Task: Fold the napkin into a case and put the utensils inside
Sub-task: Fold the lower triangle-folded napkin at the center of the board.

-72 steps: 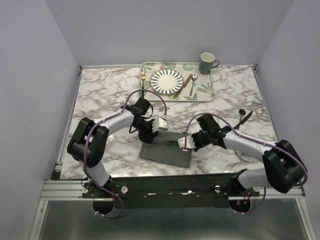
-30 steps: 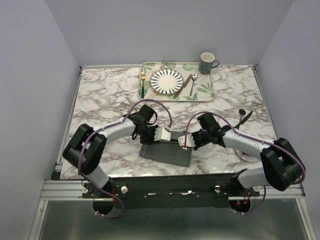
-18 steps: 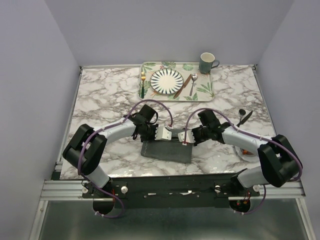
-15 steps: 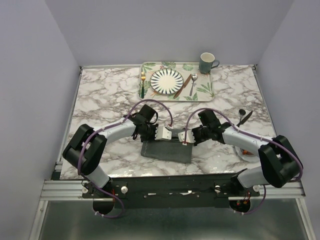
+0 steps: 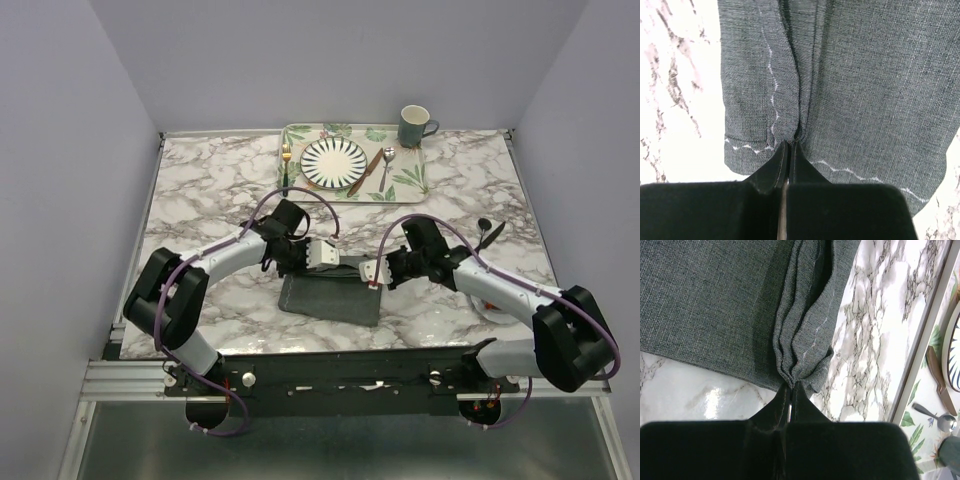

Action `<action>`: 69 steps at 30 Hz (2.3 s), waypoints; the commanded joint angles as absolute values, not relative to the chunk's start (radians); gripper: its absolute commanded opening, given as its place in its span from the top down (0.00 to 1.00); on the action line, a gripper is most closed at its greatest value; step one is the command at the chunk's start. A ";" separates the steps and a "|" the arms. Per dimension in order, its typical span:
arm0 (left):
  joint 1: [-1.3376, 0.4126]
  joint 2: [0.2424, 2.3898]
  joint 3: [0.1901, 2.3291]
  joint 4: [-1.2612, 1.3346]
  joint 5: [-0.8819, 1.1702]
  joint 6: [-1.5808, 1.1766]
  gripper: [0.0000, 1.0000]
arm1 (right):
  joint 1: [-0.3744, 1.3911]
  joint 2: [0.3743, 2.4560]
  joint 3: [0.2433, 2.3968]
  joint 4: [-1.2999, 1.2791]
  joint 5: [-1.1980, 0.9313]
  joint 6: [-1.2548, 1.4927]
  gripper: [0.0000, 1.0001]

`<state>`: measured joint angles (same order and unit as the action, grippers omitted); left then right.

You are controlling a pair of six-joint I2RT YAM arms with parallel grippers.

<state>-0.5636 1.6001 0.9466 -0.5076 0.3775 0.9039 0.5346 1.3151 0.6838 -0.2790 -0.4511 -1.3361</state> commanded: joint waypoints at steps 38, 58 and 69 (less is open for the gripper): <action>-0.430 1.772 1.124 -0.704 0.460 0.713 1.00 | 0.543 1.556 0.759 -0.201 -0.348 -1.474 0.99; -0.411 1.853 1.178 -0.724 0.485 0.572 1.00 | 0.560 1.650 0.802 -0.382 -0.387 -1.433 0.99; -0.376 1.744 1.263 -0.830 0.520 0.731 1.00 | 0.560 1.739 0.885 -0.376 -0.304 -1.457 0.99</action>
<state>-0.3809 1.8156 1.2327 -0.7570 0.5087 0.6117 0.5621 1.6711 0.8997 -0.3218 -0.3996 -1.4395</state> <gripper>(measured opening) 0.017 0.015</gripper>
